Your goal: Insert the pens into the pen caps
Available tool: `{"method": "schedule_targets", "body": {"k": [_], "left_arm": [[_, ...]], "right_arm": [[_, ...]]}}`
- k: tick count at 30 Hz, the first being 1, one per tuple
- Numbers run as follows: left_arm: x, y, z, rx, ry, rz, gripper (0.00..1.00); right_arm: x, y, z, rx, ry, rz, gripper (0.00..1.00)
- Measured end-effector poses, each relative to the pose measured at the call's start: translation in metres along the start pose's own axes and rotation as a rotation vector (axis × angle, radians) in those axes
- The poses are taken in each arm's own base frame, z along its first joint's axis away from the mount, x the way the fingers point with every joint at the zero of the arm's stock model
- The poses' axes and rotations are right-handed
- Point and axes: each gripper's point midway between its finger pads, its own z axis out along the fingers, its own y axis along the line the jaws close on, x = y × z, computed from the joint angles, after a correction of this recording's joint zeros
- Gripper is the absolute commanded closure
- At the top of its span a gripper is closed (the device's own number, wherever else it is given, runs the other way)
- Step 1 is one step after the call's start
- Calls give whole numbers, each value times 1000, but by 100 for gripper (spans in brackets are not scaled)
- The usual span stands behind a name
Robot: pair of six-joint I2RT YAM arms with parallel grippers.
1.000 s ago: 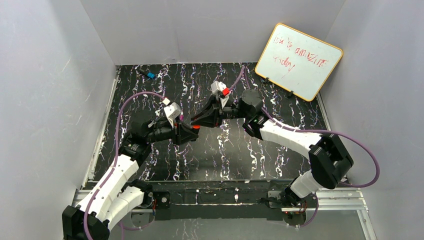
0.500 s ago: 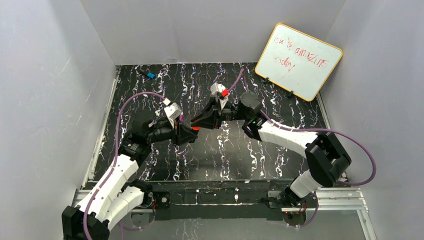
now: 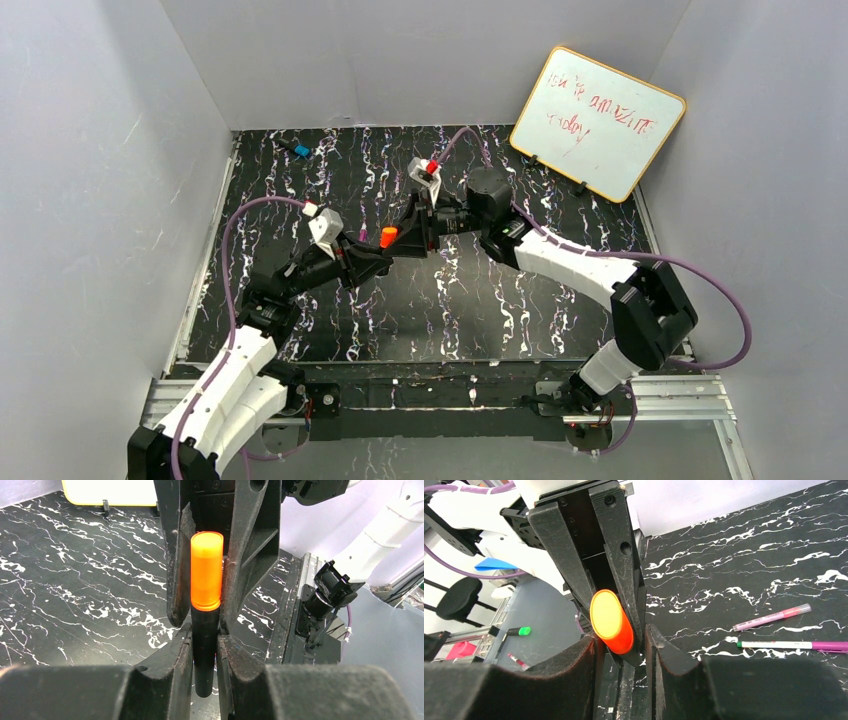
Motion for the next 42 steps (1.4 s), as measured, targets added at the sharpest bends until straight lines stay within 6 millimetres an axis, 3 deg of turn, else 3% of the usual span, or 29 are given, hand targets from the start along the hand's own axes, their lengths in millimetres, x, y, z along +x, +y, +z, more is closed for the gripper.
{"method": "schedule_targets", "body": {"k": [20, 42], "left_arm": [[-6, -5, 1, 38, -42, -9, 100], [-22, -11, 5, 69, -95, 41, 100]], "right_arm": [[-2, 9, -1, -103, -57, -11, 59], [-27, 22, -10, -75, -175, -112, 64]]}}
